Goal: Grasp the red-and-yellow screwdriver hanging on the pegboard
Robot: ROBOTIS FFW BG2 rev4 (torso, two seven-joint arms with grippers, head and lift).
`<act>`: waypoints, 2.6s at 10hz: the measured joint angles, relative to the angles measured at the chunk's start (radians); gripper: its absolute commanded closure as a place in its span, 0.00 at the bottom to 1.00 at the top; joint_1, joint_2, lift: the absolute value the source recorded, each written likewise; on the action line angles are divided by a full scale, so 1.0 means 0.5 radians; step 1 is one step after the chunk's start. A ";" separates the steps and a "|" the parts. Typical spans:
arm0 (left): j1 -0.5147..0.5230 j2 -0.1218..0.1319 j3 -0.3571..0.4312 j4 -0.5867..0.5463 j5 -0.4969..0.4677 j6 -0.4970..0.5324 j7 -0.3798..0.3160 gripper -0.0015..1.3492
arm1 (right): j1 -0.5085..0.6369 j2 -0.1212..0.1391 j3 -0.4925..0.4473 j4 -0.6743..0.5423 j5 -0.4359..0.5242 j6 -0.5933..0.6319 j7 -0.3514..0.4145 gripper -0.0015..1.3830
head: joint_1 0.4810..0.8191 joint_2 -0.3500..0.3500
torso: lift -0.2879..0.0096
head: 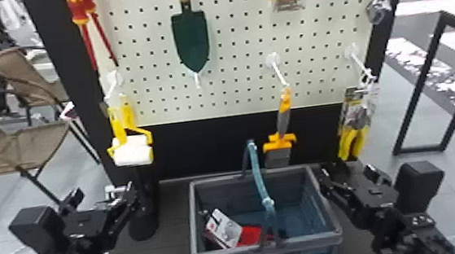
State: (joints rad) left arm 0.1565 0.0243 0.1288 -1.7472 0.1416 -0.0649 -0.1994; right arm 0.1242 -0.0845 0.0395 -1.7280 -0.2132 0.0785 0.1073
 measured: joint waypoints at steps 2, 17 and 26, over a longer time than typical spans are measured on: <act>0.000 -0.008 0.006 0.006 -0.032 -0.007 0.000 0.08 | 0.000 -0.001 -0.001 0.000 0.000 -0.006 0.000 0.16 | 0.20 0.50 | 0.63; -0.356 0.083 0.207 -0.638 -0.128 1.014 -0.208 0.08 | 0.003 -0.003 -0.008 0.001 -0.012 -0.019 0.003 0.16 | 0.20 0.50 | 0.63; -1.222 0.390 0.273 -0.210 0.256 1.286 -0.854 0.08 | 0.009 -0.012 -0.003 -0.014 -0.015 -0.019 0.037 0.16 | 0.20 0.50 | 0.63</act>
State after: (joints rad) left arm -0.4547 0.2192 0.2652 -1.8524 0.2695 0.5781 -0.6265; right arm 0.1288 -0.0904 0.0378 -1.7349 -0.2207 0.0690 0.1258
